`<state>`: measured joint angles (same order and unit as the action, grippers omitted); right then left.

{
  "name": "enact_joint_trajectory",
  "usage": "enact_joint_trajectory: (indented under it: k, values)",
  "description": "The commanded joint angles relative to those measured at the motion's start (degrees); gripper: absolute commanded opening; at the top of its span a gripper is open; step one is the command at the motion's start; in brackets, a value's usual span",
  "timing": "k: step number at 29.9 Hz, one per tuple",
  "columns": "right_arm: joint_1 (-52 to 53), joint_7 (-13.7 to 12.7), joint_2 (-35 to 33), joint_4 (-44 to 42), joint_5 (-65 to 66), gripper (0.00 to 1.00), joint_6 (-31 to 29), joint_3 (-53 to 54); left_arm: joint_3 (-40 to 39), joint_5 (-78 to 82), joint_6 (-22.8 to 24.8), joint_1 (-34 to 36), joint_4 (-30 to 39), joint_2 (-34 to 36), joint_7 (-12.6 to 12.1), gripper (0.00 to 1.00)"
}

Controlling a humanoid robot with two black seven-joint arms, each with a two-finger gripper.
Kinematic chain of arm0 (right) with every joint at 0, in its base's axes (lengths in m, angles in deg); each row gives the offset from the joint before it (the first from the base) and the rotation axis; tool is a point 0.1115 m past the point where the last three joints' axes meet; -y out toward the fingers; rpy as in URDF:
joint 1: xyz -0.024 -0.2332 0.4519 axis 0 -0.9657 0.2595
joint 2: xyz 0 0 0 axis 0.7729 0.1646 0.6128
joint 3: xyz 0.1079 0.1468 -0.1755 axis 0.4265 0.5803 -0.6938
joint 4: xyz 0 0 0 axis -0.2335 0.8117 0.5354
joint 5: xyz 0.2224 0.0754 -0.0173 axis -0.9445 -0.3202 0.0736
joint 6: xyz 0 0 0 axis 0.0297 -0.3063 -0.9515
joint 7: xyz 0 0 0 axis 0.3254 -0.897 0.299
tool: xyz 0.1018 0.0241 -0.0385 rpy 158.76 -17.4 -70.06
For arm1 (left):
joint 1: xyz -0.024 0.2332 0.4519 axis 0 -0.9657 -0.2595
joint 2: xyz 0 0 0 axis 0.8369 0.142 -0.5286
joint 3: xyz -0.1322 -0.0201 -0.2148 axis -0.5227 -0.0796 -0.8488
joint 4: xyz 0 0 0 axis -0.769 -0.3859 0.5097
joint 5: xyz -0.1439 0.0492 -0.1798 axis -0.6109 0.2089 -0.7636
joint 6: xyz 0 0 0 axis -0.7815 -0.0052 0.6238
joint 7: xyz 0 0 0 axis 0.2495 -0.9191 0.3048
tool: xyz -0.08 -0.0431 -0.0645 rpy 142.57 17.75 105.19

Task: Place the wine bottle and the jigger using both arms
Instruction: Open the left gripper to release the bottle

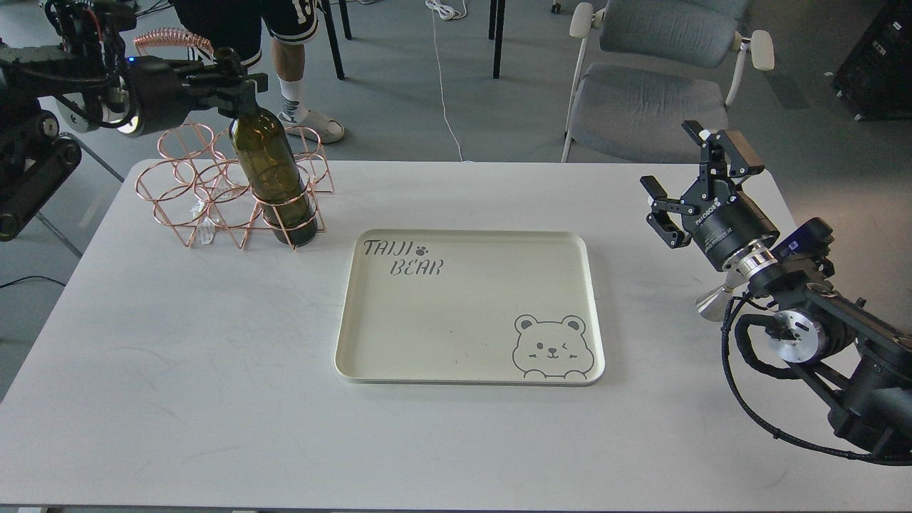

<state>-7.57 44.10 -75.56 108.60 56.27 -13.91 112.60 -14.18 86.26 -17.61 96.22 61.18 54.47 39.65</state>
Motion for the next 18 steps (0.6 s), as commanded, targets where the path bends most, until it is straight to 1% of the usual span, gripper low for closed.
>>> enact_joint_trajectory:
  k: [1,2,5,7,10,13,18]
  values:
    - [0.0,0.0,0.0,0.0,0.0,0.98,0.0,0.0,0.0,0.1,0.0,0.0,-0.1,-0.2,0.0,0.35]
    - [0.0,0.0,0.0,0.0,0.0,0.98,0.0,0.0,0.0,0.1,-0.1,0.0,-0.1,-0.2,0.0,0.37]
    - [0.0,0.0,0.0,0.0,0.0,0.98,0.0,0.0,0.0,0.1,-0.1,0.0,-0.1,-0.2,0.0,0.49]
    - [0.0,0.0,0.0,0.0,0.0,0.98,0.0,0.0,0.0,0.0,-0.1,0.1,-0.1,-0.2,0.0,0.61]
    - [0.0,0.0,0.1,0.0,0.0,0.98,0.0,0.0,0.0,0.1,-0.1,0.1,-0.1,-0.2,0.0,0.69]
    - [0.0,0.0,0.1,0.0,0.0,0.98,0.0,0.0,0.0,0.0,-0.1,0.1,-0.1,-0.1,0.0,0.73]
    - [0.0,0.0,0.1,0.0,0.0,0.98,0.0,0.0,-0.2,0.0,-0.1,0.5,0.0,0.0,0.0,0.73]
